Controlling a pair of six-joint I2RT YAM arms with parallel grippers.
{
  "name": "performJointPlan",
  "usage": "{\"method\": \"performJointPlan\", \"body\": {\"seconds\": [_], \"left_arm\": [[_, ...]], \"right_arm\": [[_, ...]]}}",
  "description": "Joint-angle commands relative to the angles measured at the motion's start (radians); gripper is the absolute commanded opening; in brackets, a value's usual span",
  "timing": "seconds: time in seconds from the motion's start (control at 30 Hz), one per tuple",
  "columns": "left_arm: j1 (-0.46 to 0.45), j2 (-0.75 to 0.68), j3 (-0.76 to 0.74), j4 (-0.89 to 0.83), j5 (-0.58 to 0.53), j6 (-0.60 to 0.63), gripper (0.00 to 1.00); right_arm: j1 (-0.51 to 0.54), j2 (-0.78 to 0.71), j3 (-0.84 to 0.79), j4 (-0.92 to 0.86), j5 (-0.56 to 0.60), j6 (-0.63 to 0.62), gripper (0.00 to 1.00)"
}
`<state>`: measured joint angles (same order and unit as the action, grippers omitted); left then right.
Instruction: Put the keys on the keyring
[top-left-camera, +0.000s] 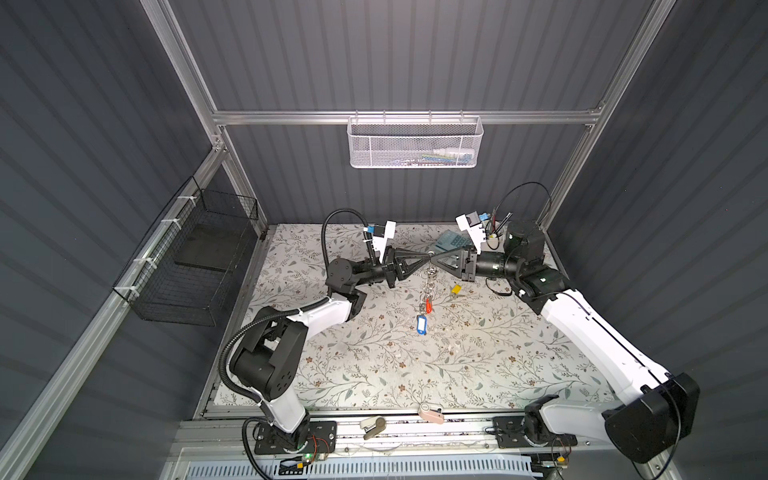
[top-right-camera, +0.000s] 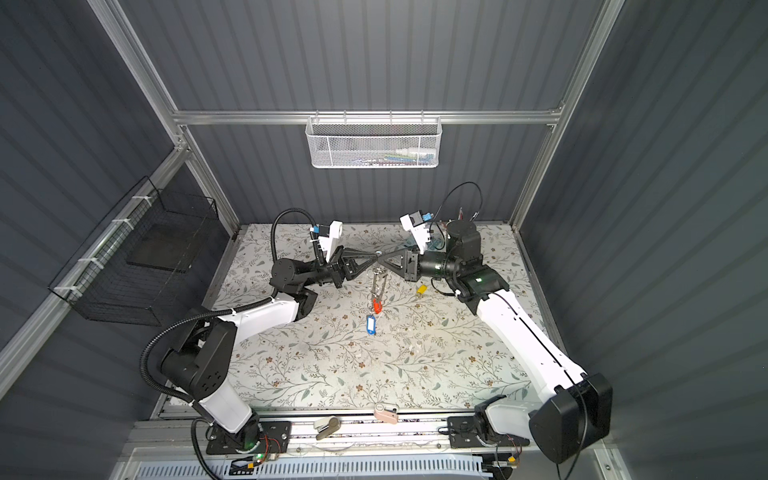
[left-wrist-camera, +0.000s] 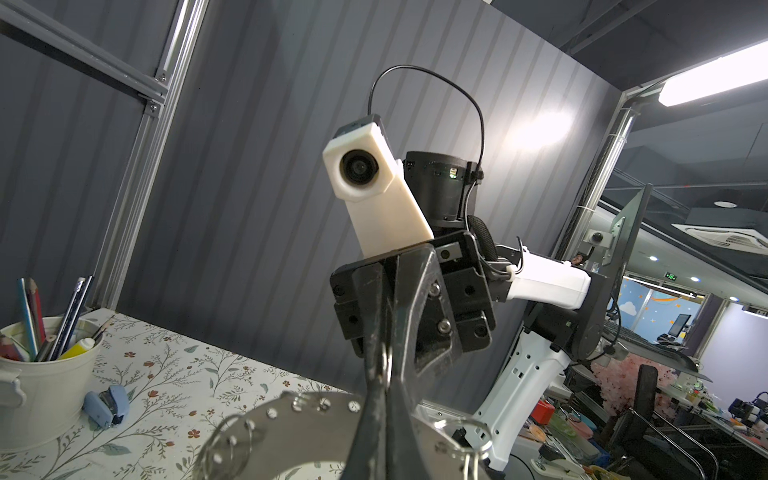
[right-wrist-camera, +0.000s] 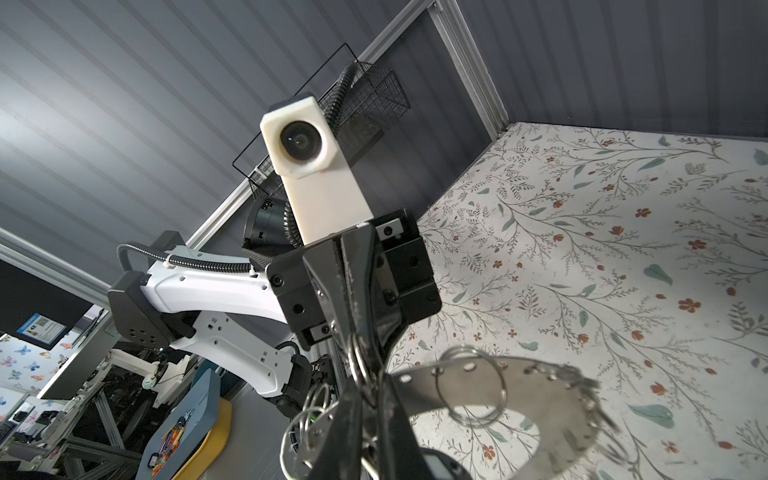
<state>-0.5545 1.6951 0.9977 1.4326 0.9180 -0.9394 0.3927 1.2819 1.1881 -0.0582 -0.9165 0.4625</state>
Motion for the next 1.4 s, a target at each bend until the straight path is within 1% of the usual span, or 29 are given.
{"method": "performJointPlan", "body": {"seconds": [0.0,0.27,0.37,0.57,0.6,0.7,0.9,0.97,1.07,1.13,1.23,1.3,1.37], "left_arm": [[-0.001,-0.002,0.033,0.027,0.017,0.002,0.00],[-0.001,0.004,0.033,0.001,0.027,0.013,0.00],[-0.001,-0.004,0.028,-0.037,0.036,0.040,0.00],[-0.001,-0.062,0.012,-0.237,0.051,0.182,0.00],[0.000,-0.072,0.010,-0.268,0.055,0.207,0.01],[0.001,-0.094,0.018,-0.367,0.071,0.262,0.09],[0.024,-0.120,0.053,-0.609,0.090,0.373,0.18],[0.037,-0.142,0.059,-0.721,0.086,0.456,0.21],[0.047,-0.189,0.097,-1.012,0.055,0.678,0.27],[0.053,-0.211,0.122,-1.144,0.031,0.778,0.31],[0.076,-0.234,0.153,-1.272,0.023,0.874,0.40],[0.092,-0.254,0.159,-1.313,0.023,0.922,0.46],[0.103,-0.272,0.171,-1.370,0.040,1.004,0.51]], "right_arm": [[0.012,0.010,0.024,0.009,0.001,-0.009,0.12],[0.015,0.014,0.024,0.010,0.014,-0.009,0.00],[0.015,0.010,0.024,0.005,0.025,-0.014,0.00],[0.015,0.004,0.022,-0.020,0.048,-0.036,0.00],[0.015,0.004,0.026,-0.030,0.051,-0.044,0.00],[0.015,0.003,0.037,-0.073,0.056,-0.079,0.00],[0.016,0.009,0.084,-0.200,0.066,-0.181,0.00],[0.016,0.011,0.101,-0.240,0.068,-0.215,0.00],[0.019,0.020,0.121,-0.295,0.067,-0.268,0.00],[0.023,0.026,0.136,-0.325,0.071,-0.302,0.00],[0.030,0.041,0.165,-0.409,0.080,-0.354,0.00],[0.037,0.049,0.185,-0.454,0.091,-0.388,0.00],[0.045,0.056,0.202,-0.495,0.095,-0.421,0.00]]}}
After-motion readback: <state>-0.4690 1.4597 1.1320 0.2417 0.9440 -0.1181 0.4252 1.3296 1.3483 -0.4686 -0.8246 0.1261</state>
